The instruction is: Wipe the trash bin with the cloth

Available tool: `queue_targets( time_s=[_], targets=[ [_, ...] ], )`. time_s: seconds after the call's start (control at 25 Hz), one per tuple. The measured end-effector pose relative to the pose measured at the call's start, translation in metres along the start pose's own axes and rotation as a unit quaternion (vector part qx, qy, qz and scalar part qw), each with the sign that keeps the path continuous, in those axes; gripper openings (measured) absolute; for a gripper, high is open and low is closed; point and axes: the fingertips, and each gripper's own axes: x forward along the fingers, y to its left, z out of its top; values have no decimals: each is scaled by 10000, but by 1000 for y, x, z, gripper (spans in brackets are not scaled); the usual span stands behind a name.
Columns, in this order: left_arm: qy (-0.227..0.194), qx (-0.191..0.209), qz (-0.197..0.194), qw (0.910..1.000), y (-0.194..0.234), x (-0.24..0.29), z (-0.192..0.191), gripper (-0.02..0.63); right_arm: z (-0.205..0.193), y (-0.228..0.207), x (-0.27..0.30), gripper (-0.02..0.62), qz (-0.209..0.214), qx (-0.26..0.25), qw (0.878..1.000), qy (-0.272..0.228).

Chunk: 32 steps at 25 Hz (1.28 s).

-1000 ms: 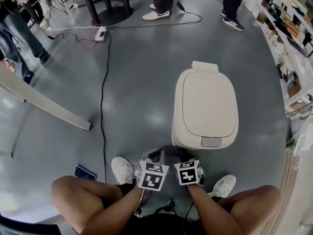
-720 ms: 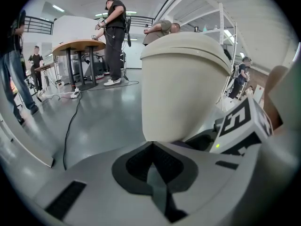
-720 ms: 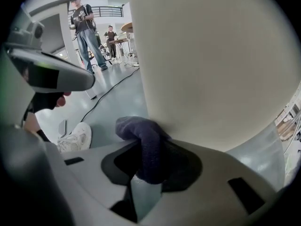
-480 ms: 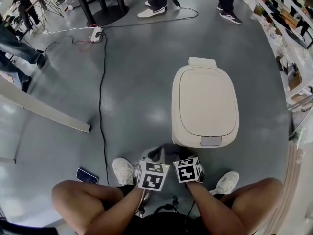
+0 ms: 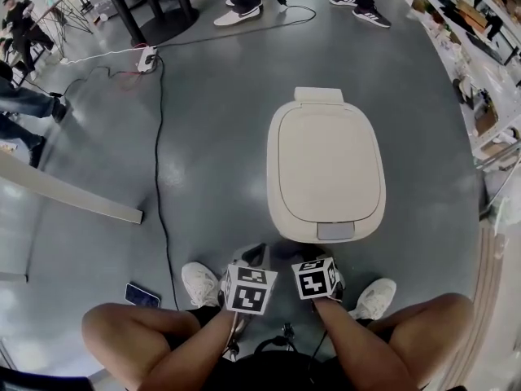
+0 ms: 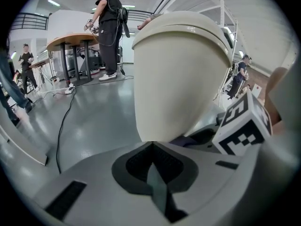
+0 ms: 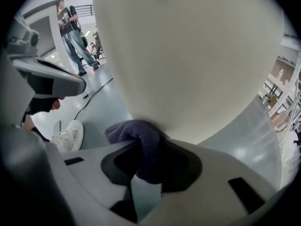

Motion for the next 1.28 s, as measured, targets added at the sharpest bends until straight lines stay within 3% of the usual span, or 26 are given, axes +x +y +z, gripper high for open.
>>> queue_targets(
  time_s=[0.2, 0.64, 0.76, 1.28],
  targets=[
    [209, -335, -122, 9991, -11, 5, -12, 0, -11, -22, 2, 104, -169, 189, 9996, 119],
    [194, -256, 33, 9995, -38, 4, -8, 0, -24, -68, -10, 104, -330, 265, 9990, 148],
    [230, -417, 10, 9989, -45, 0, -6, 0, -25, -73, -16, 104, -369, 288, 9989, 66],
    [233, -252, -168, 9993, -103, -2, 17, 0, -34, -116, -57, 104, -360, 478, 9969, -508]
  ],
)
